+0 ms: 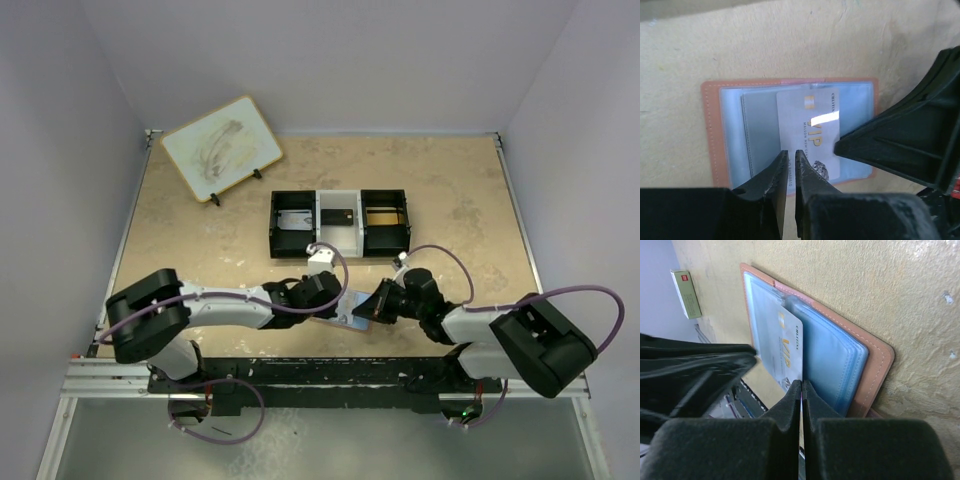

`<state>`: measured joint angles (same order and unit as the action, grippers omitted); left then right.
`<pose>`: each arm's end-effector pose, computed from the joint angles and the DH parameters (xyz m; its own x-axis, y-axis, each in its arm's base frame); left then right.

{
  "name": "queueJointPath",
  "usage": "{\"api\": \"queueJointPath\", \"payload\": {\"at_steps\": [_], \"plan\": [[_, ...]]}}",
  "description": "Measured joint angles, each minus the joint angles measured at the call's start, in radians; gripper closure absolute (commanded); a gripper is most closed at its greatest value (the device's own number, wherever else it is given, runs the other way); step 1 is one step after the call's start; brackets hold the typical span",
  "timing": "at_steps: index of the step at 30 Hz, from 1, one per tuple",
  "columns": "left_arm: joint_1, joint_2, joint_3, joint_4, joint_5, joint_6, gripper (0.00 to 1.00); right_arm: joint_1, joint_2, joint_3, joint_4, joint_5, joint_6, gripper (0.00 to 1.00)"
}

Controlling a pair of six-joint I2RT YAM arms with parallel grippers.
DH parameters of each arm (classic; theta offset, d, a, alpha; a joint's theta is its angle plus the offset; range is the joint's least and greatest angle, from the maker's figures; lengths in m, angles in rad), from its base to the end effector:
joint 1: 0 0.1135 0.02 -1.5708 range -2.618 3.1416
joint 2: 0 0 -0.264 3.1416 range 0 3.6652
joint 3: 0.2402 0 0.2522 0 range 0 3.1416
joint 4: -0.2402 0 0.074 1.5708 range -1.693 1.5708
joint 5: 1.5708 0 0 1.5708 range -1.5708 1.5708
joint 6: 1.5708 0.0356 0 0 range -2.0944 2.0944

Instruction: Take the credit cards out of the card holder

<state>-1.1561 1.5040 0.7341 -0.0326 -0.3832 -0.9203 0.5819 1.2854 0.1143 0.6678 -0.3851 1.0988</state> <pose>0.1308 -0.2641 0.1725 -0.7677 -0.0880 -0.6348 0.2201 0.8940 -0.3902 0.1514 0.1156 0.1129 -0.8817 0.4080 -0.2369 0.0023 0.5059 0.8626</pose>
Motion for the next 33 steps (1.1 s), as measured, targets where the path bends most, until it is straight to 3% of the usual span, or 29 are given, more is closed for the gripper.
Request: {"api": "queueJointPath", "payload": {"at_steps": [7, 23, 30, 33], "plan": [[0.003, 0.113, 0.013, 0.069, 0.043, -0.005, 0.98, 0.000, 0.008, 0.003, 0.006, 0.000, 0.002, 1.00], [0.002, 0.051, -0.057, 0.056, -0.018, -0.093, 0.99, 0.000, 0.010, 0.003, 0.012, 0.006, 0.022, 0.99], [-0.008, 0.087, -0.026, 0.053, -0.018, -0.092, 1.00, 0.000, 0.008, 0.003, 0.017, 0.010, 0.034, 0.79], [-0.011, 0.093, -0.018, 0.052, -0.018, -0.092, 1.00, 0.000, 0.004, 0.003, 0.031, 0.024, 0.044, 0.76]]}}
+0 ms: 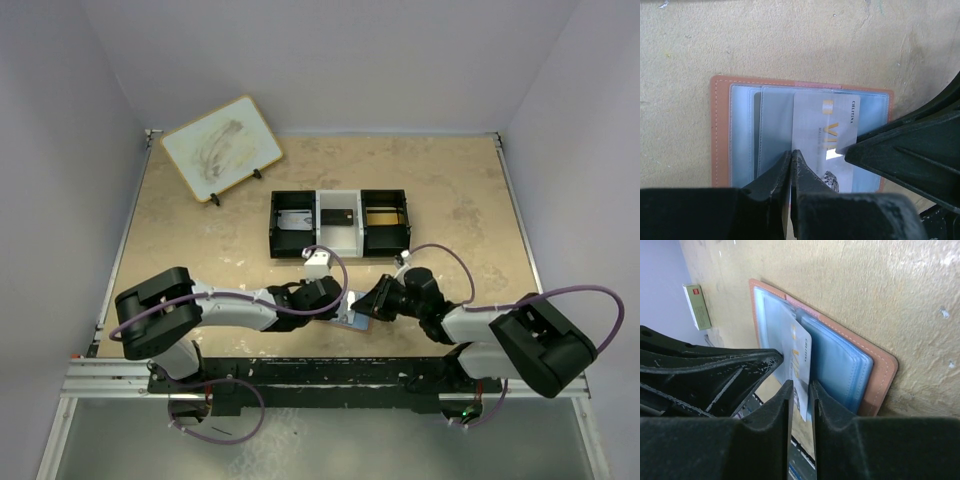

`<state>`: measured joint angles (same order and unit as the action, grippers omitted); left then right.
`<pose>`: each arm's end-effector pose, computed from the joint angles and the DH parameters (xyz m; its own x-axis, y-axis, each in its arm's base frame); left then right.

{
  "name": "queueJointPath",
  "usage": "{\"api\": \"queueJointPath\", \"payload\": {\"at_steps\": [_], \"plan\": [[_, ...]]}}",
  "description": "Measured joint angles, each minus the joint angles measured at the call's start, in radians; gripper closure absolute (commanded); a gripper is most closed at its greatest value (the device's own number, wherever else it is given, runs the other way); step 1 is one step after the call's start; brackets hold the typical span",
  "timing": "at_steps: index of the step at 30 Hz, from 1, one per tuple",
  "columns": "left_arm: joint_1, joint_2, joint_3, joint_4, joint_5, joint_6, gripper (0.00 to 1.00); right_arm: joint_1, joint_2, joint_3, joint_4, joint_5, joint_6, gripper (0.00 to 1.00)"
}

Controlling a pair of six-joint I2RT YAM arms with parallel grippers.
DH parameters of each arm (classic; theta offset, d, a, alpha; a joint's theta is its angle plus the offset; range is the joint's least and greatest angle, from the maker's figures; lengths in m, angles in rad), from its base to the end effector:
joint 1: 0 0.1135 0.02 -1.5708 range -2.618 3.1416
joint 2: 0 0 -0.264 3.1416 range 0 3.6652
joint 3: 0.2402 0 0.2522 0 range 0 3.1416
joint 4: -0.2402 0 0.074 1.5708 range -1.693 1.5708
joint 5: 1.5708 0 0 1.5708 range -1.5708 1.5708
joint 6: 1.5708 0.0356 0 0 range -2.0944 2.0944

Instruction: Take the credit cards out of the card holder

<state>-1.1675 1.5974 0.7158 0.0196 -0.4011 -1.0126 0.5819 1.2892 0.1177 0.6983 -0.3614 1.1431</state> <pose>0.1300 -0.2692 0.1455 -0.7914 -0.1349 -0.5962 0.1430 0.9074 -0.3951 0.1540 0.1164 0.1158 -0.8650 0.4498 -0.2226 0.0241 0.4803 0.8768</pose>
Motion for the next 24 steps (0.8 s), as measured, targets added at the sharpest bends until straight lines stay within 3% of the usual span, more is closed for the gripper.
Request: {"api": "queueJointPath", "payload": {"at_steps": [3, 11, 19, 24], "plan": [[0.000, 0.006, 0.007, -0.002, 0.000, 0.000, 1.00, 0.000, 0.004, 0.000, 0.017, 0.013, 0.010, 0.77], [-0.001, 0.009, 0.011, -0.005, -0.004, -0.002, 1.00, -0.001, 0.109, 0.025, 0.095, -0.004, 0.017, 1.00], [-0.006, 0.007, 0.002, -0.001, -0.021, -0.024, 1.00, -0.005, 0.050, -0.005, 0.109, -0.006, 0.014, 1.00], [-0.006, 0.005, -0.005, 0.011, -0.023, -0.026, 1.00, -0.005, 0.006, -0.011, 0.064, 0.006, 0.006, 0.78]]}}
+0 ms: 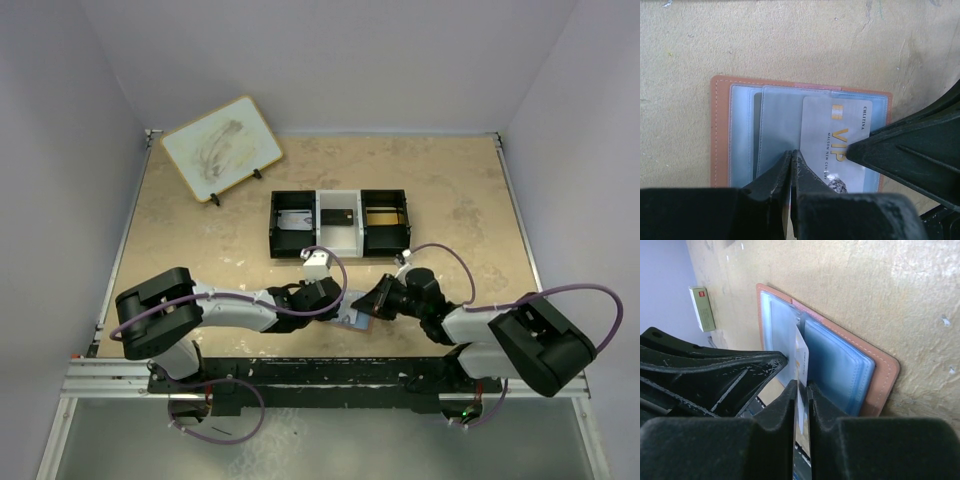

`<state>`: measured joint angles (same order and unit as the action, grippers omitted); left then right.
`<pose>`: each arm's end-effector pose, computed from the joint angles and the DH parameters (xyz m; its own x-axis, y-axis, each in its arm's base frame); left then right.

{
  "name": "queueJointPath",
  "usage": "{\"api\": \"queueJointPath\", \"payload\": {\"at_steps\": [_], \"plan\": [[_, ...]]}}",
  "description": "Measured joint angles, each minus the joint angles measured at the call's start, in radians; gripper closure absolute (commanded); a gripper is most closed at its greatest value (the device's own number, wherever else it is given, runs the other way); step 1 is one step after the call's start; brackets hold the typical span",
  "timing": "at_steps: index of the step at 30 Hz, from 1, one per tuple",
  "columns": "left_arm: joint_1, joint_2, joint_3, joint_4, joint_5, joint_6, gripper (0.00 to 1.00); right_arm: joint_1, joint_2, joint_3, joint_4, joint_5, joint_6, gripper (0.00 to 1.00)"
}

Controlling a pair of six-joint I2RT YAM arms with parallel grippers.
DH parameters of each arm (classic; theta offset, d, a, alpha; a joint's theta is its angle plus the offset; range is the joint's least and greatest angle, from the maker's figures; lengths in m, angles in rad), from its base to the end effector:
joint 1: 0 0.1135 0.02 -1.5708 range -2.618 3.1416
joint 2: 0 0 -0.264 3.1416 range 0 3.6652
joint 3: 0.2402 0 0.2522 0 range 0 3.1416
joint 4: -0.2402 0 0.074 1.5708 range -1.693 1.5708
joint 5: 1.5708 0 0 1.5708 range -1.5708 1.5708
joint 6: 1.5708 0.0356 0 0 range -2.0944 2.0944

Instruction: Take the credit cards out of the card holder

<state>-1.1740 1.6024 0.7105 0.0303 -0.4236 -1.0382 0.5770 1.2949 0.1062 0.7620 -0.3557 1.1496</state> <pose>0.1287 -0.2694 0.1436 -0.7841 -0.1608 -0.5994 0.1218 0.9072 -0.4026 0.1549 0.1156 0.1182 -0.8510 0.4669 -0.2407 -0.0011 0.4565 0.8897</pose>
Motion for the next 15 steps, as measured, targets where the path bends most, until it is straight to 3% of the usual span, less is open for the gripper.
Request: {"api": "queueJointPath", "payload": {"at_steps": [3, 5, 12, 15], "plan": [[0.000, 0.000, 0.000, 0.002, 0.000, 0.000, 1.00, 0.000, 0.000, 0.000, -0.016, 0.002, -0.001, 0.64], [0.000, 0.000, 0.000, 0.002, 0.000, 0.000, 1.00, 0.000, 0.000, 0.000, -0.008, 0.000, 0.001, 0.63], [-0.001, 0.000, 0.000, 0.003, 0.000, 0.000, 1.00, 0.000, 0.044, -0.036, 0.099, -0.002, 0.024, 0.75], [-0.001, 0.000, 0.000, 0.004, 0.000, 0.000, 1.00, 0.000, 0.084, -0.036, 0.140, -0.006, 0.029, 0.92]]}}
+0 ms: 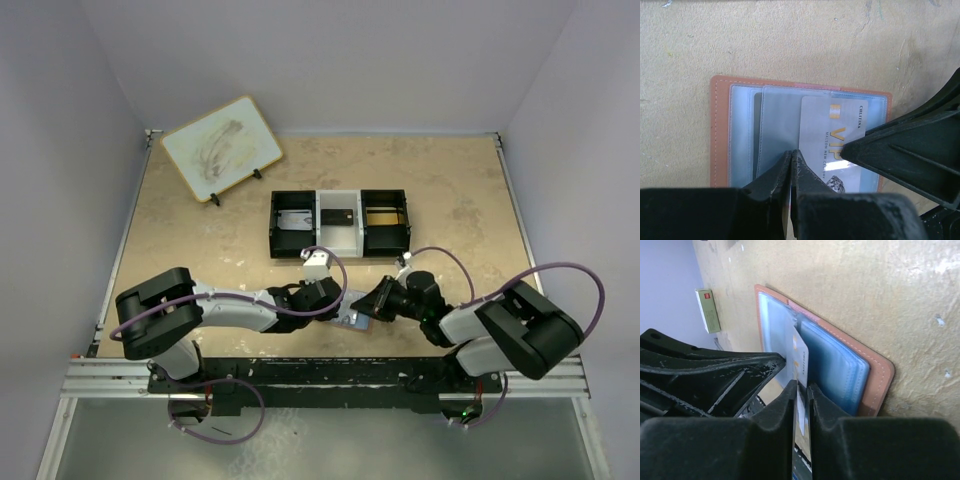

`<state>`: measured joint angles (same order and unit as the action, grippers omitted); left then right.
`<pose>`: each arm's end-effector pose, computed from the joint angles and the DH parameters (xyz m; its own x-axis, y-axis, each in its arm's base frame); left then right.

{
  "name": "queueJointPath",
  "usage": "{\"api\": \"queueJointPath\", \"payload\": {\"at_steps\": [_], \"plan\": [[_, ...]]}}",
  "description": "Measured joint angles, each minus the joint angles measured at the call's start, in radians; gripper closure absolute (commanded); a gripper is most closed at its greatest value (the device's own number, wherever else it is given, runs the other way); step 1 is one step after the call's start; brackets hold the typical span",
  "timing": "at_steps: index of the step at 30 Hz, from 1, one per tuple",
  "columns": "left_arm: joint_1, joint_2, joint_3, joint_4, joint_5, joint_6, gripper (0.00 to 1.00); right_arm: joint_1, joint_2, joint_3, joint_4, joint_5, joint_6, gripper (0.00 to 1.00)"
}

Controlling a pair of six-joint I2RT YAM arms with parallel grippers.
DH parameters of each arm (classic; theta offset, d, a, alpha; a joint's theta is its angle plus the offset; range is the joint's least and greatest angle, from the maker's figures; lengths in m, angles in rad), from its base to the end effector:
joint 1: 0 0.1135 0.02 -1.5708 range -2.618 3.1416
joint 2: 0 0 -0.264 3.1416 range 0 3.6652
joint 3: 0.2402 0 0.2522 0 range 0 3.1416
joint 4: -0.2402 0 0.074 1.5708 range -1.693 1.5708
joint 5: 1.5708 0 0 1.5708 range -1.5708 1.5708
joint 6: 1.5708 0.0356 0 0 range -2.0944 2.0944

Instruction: Take the credit cards out of the card holder

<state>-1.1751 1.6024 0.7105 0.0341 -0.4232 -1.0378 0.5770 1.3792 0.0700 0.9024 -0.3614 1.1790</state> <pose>0.1285 -0.2698 0.1439 -0.7836 -0.1615 -0.5999 0.1238 0.9057 -0.4055 0.1520 0.1140 0.1091 -0.8498 0.4784 -0.2214 0.0077 0.4312 0.9022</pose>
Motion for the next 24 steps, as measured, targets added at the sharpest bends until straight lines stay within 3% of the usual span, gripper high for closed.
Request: {"api": "queueJointPath", "payload": {"at_steps": [2, 8, 13, 24], "plan": [[0.000, 0.000, 0.000, 0.000, 0.000, 0.000, 1.00, 0.000, 0.027, 0.000, 0.021, -0.001, 0.005, 1.00], [-0.007, -0.013, -0.016, 0.006, -0.020, -0.021, 1.00, 0.000, 0.006, 0.000, 0.019, -0.006, 0.026, 1.00], [-0.015, -0.074, -0.066, -0.016, -0.051, -0.045, 0.99, 0.002, -0.199, 0.009, -0.201, 0.067, -0.008, 1.00], [-0.031, -0.321, -0.162, -0.138, -0.203, -0.076, 0.72, 0.003, -0.726, 0.038, -0.640, 0.269, -0.138, 1.00]]}}
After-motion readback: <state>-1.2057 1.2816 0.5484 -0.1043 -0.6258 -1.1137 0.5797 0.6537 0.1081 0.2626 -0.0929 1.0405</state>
